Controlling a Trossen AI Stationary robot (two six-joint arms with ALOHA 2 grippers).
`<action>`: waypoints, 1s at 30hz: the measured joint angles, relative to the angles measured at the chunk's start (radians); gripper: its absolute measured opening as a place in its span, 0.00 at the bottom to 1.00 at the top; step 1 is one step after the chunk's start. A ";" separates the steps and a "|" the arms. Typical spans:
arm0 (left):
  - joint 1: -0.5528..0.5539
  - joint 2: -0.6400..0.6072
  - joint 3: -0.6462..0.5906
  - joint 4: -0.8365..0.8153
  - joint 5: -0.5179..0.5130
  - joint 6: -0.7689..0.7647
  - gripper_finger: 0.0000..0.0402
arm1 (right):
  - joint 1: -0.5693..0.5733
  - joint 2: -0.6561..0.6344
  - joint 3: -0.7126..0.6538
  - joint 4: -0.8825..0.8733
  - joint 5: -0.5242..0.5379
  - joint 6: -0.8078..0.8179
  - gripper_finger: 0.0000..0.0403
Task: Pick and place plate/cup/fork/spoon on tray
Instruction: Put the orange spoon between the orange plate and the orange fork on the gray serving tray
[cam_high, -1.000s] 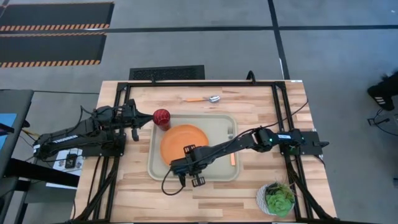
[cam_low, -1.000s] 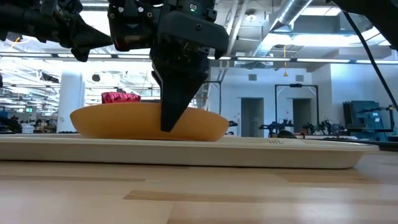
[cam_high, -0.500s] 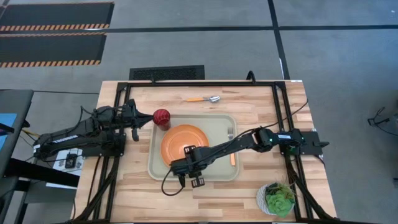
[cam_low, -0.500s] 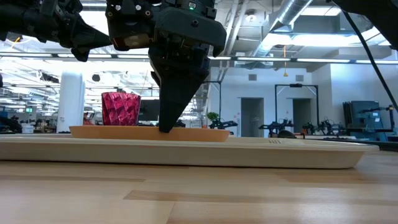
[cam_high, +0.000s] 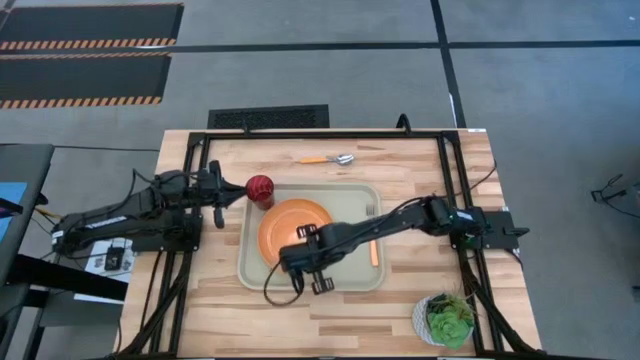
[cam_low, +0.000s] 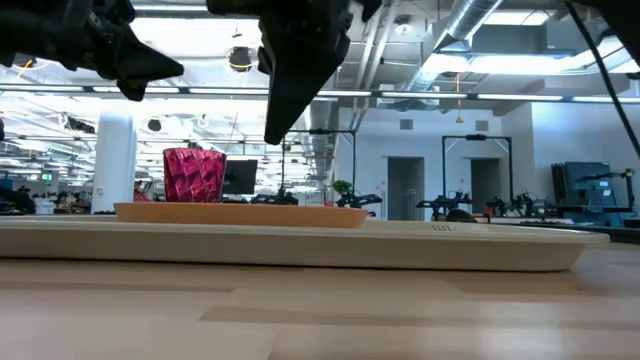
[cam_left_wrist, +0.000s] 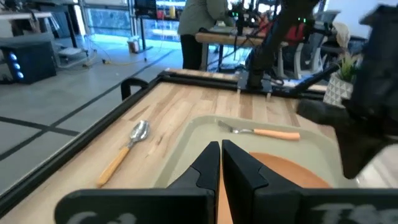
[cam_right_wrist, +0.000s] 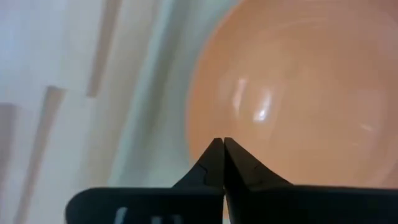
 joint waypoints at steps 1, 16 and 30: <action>0.000 0.014 0.000 0.002 0.000 0.000 0.02 | -0.008 -0.018 -0.034 0.031 0.000 -0.006 0.04; 0.000 0.134 0.000 0.038 -0.030 -0.008 0.02 | -0.283 -0.621 -1.000 0.776 -0.002 0.123 0.01; 0.000 0.134 0.000 0.053 -0.138 -0.025 0.02 | -0.803 -0.607 -1.189 0.956 -0.028 0.473 0.14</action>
